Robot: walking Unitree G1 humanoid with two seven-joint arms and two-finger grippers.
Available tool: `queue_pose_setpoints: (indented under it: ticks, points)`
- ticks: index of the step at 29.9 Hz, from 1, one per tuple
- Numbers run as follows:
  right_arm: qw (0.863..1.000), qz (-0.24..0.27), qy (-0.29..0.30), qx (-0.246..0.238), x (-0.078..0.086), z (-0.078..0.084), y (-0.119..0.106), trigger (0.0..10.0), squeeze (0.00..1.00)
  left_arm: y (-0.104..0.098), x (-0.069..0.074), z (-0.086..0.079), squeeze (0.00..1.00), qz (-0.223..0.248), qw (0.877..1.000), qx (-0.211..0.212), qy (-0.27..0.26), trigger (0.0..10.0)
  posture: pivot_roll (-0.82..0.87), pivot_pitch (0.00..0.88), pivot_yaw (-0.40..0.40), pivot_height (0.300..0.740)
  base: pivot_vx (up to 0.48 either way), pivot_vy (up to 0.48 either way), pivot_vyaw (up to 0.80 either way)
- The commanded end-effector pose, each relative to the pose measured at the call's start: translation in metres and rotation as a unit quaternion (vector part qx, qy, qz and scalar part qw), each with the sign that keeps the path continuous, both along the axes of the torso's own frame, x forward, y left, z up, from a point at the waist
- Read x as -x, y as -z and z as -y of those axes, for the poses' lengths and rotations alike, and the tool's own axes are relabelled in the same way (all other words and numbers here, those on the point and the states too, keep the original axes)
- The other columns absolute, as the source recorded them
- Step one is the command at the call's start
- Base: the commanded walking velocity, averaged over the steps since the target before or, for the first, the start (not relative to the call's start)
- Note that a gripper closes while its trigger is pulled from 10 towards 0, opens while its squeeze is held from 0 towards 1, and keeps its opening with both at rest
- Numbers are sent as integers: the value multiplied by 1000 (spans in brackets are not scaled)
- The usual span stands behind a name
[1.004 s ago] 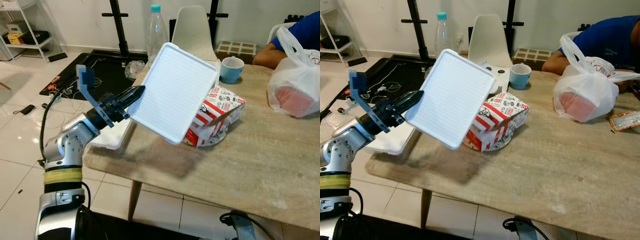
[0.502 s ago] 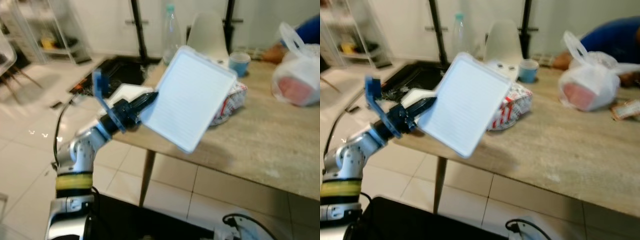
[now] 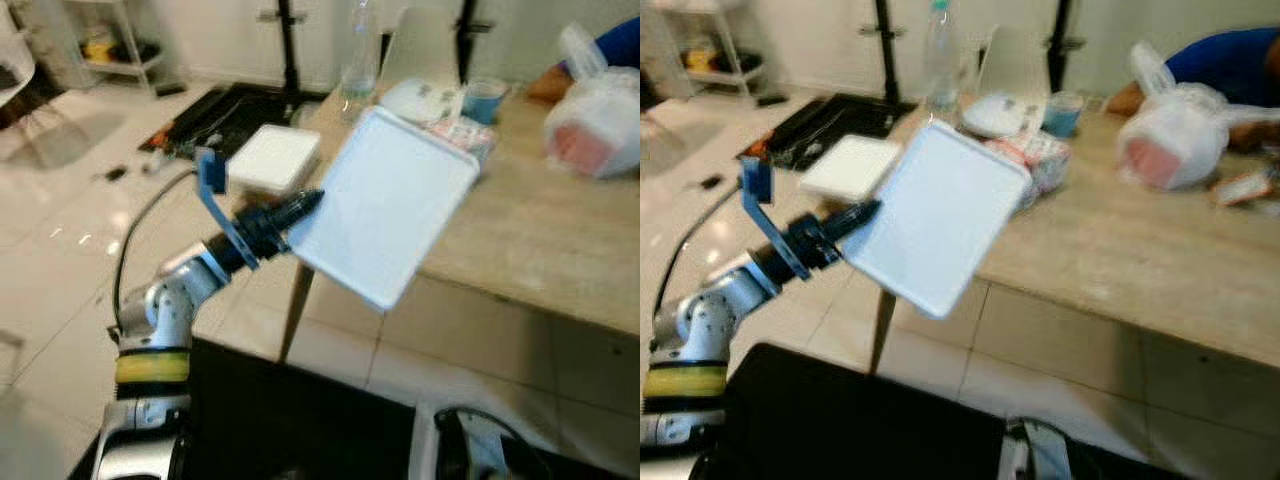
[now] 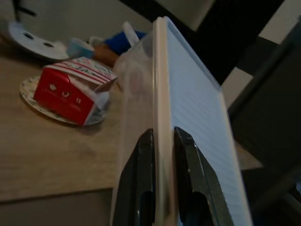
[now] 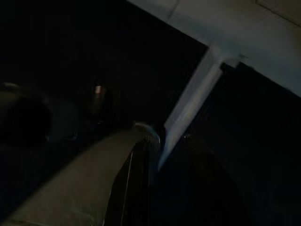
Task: Restocking fridge
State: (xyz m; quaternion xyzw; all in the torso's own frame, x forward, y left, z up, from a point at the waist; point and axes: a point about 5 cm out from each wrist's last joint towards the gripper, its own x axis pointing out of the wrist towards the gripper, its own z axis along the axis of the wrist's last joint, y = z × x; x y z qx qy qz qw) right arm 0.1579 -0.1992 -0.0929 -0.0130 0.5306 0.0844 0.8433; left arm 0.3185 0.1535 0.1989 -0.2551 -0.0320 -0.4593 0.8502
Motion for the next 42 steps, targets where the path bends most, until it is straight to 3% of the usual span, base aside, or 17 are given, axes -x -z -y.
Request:
queue_pose_setpoints:
  ticks: [1, 7, 15, 17, 20, 23, 26, 27, 29, 30, 33, 35, 36, 38, 39, 40, 42]
  points:
    - [1000, 15, 10, -11, -5, -1, -2, 10000, 0, -5, -1, 3, 0, 23, 1000, 2, -3, 10000, -60, 0, 44, 740, 0, 0, 0]
    - [998, 44, 9, -42, -20, -6, -9, 10000, 0, 1, 0, 7, 0, 30, 999, -8, -6, 10000, -59, 0, 46, 740, 0, -247, 0]
    - [977, 145, 23, -157, -59, -17, -34, 10000, 0, 3, -1, 8, 0, 23, 1000, 9, -10, 10000, -61, 0, 45, 740, 0, -457, 0]
    - [949, 194, 28, -245, -77, -21, -51, 10000, 0, 2, -4, 6, 0, 19, 999, 26, -24, 10000, -61, 0, 39, 740, 0, 0, 0]
    - [933, 212, 15, -291, -84, -24, -60, 10000, 0, 2, -4, 5, 0, 23, 999, 29, -24, 10000, -61, 0, 39, 740, 0, 0, 0]
    - [903, 220, -51, -365, -88, -33, -71, 10000, 0, 2, -2, 5, 0, 27, 999, 32, -20, 10000, -61, 0, 38, 740, 0, 0, 0]
    - [858, 207, -169, -438, -84, -44, -82, 10000, 0, 3, -1, 4, 0, 27, 999, 37, -16, 10000, -63, 0, 36, 740, 0, 0, 0]
    - [858, 207, -169, -438, -84, -44, -82, 10000, 0, 3, -1, 4, 0, 27, 999, 37, -16, 10000, -63, 0, 36, 740, 0, 0, 0]
    - [839, 200, -205, -462, -84, -48, -87, 10000, 0, 3, -1, 2, 0, 28, 999, 40, -19, 10000, -67, 0, 34, 740, 0, 0, 0]
    - [816, 194, -239, -489, -85, -53, -94, 10000, 0, 3, 0, 0, 0, 29, 998, 46, -22, 10000, -69, 0, 30, 740, 0, 0, 0]
    - [779, 208, -274, -524, -90, -57, -109, 10000, 0, 3, 0, -6, 0, 34, 998, 46, -28, 10000, -69, 0, 30, 740, 0, 0, 0]
    - [779, 208, -274, -524, -90, -57, -109, 10000, 0, 3, 0, -6, 0, 34, 998, 46, -28, 10000, -69, 0, 30, 740, 0, 0, 0]
    - [762, 219, -288, -537, -92, -59, -117, 10000, 0, 2, 1, -9, 0, 36, 998, 47, -31, 10000, -68, 0, 30, 740, 0, 0, 0]
    - [762, 219, -288, -537, -92, -59, -117, 10000, 0, 2, 1, -9, 0, 36, 998, 47, -31, 10000, -68, 0, 30, 740, 0, 0, 0]
    - [742, 233, -307, -549, -94, -62, -127, 10000, 0, 1, 2, -15, 0, 42, 997, 46, -36, 10000, -68, 0, 30, 740, 0, 0, 0]
    - [742, 233, -307, -549, -94, -62, -127, 10000, 0, 1, 2, -15, 0, 42, 997, 46, -36, 10000, -68, 0, 30, 740, 0, 0, 0]
    - [703, 250, -350, -566, -95, -69, -146, 10000, 0, -4, 3, -25, 0, 52, 997, 43, -46, 10000, -68, 0, 30, 740, 0, 0, 0]
